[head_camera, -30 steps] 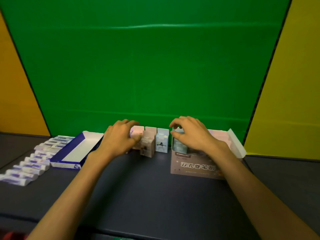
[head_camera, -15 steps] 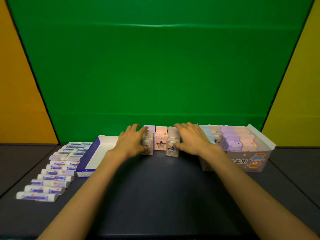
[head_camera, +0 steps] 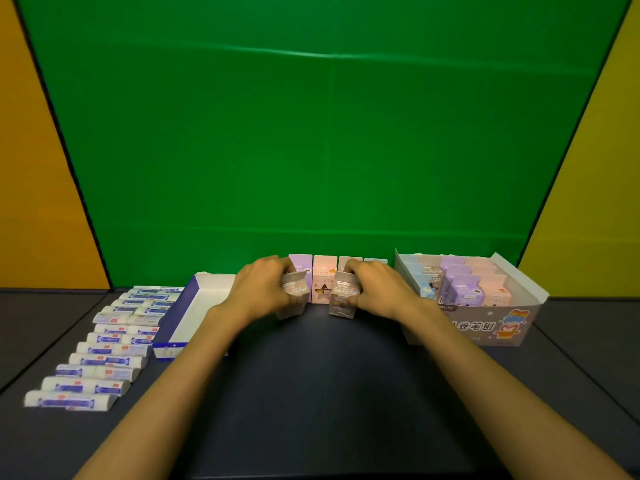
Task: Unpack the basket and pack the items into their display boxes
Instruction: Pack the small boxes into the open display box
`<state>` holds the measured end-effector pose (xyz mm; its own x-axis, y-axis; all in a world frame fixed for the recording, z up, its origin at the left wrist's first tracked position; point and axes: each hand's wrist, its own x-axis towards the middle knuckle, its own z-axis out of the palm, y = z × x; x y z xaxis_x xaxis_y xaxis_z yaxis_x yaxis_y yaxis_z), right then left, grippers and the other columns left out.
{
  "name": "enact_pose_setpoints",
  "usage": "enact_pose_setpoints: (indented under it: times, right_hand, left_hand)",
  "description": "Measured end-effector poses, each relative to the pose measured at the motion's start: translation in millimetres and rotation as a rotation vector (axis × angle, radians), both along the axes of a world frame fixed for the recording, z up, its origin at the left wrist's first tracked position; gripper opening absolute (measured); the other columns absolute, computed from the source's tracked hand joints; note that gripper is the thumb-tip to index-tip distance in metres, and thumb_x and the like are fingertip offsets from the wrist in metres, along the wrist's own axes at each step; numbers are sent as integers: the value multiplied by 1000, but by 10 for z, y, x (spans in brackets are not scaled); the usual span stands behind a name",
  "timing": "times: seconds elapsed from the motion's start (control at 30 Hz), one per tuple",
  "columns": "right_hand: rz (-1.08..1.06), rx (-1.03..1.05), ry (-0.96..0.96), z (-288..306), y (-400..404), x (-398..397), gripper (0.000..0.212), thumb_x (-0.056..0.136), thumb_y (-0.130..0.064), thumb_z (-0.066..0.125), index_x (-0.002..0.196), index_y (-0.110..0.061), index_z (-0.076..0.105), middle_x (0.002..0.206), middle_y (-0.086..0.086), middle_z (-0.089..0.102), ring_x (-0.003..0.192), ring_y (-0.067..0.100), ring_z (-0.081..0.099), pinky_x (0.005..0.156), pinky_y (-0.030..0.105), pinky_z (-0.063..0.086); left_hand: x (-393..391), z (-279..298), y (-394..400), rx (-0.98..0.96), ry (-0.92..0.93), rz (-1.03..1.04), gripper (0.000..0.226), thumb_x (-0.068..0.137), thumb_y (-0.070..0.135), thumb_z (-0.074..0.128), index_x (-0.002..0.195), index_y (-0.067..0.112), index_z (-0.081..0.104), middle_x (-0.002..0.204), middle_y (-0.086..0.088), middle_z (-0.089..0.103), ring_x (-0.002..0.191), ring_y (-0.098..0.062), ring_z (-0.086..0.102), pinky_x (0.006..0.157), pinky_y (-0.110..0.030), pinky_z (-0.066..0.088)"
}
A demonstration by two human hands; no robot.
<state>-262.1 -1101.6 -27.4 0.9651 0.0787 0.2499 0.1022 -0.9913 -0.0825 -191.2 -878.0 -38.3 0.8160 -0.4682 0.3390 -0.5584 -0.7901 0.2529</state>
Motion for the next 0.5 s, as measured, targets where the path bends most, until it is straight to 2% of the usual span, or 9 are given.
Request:
enact_pose_setpoints:
  times: [0.17, 0.27, 0.37, 0.5]
  right_hand:
    - [47, 262, -86, 333, -167, -196, 43, 75, -40, 84, 106, -19, 62, 97, -2, 69, 87, 19, 63, 77, 38, 51]
    - [41, 375, -145, 568, -396, -373, 43, 77, -34, 84, 110, -17, 63, 97, -3, 68, 84, 15, 64, 77, 35, 52]
    - [17, 451, -225, 723, -739, -490, 41, 80, -26, 82, 114, -17, 61, 102, -3, 68, 88, 14, 64, 81, 32, 51]
    - [-62, 453, -330, 733, -1271, -522, 43, 84, -21, 78, 122, -14, 57, 112, 3, 64, 97, 20, 60, 85, 35, 47]
  left_hand:
    - [-73, 312, -37, -237, 12, -33, 45, 63, 54, 80, 96, 32, 59, 90, 9, 68, 83, -21, 64, 71, -36, 52]
    - [-203, 540, -208, -382, -25, -100, 46, 61, 55, 76, 98, 32, 61, 90, 11, 70, 79, -16, 66, 73, -38, 54]
    - [-366, 705, -431, -530, -42, -165, 40, 70, 38, 86, 103, 29, 64, 91, 14, 69, 79, -8, 65, 74, -31, 52]
    - [-542, 835, -801, -673, -9, -262, 37, 75, 27, 85, 105, 27, 64, 93, 19, 67, 79, 2, 63, 69, -16, 47]
